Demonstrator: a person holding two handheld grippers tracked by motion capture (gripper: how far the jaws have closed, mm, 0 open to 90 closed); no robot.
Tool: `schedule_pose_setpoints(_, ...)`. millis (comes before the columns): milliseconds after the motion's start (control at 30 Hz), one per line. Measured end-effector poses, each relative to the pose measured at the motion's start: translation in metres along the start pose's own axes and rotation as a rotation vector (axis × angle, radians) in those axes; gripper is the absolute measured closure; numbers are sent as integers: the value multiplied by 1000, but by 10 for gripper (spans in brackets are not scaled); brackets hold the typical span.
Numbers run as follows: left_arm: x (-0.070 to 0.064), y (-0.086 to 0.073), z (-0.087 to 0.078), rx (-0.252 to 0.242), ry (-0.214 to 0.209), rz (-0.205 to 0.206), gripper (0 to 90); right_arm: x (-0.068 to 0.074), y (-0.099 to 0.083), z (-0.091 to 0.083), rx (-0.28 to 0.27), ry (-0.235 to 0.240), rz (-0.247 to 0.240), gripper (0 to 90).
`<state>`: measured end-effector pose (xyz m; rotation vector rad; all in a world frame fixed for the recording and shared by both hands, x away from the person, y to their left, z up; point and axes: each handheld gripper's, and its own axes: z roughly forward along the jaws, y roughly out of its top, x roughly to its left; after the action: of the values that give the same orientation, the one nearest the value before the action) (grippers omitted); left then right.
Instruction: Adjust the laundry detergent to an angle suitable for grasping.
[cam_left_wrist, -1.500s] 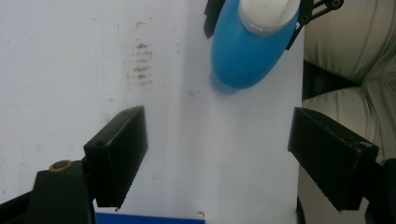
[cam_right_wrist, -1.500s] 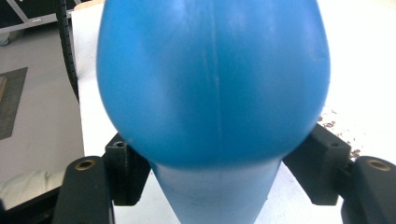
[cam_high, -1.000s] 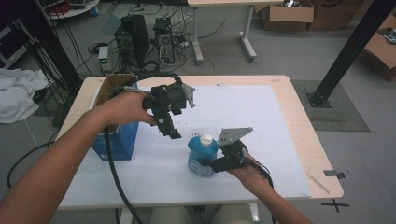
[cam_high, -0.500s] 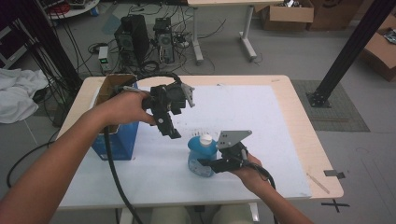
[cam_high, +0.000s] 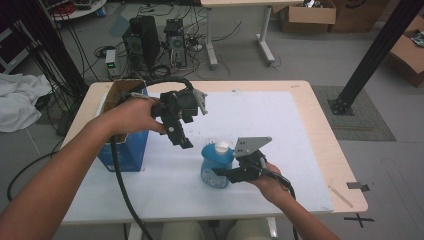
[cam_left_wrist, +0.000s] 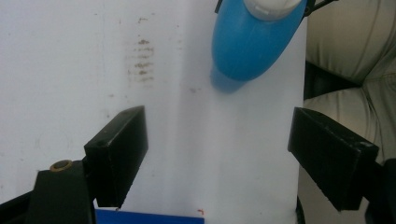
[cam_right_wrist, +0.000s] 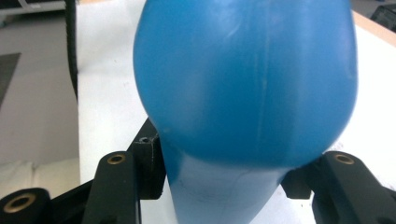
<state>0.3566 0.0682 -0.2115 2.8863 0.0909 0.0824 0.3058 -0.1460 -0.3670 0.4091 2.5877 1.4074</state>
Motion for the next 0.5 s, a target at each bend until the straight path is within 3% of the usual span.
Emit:
schedule_pose_setpoints(233,0,-2,-1,1,2,-4,208,-8,11,-10,20,52,-42,453)
schedule_pose_setpoints(367,0,-3,-2,-4,4,-9,208,-17,17,-19,24,119,-75,451)
schedule_pose_setpoints(500,-1,-2,-3,-7,7,-10,208,-22,20,-23,26,136,-84,451)
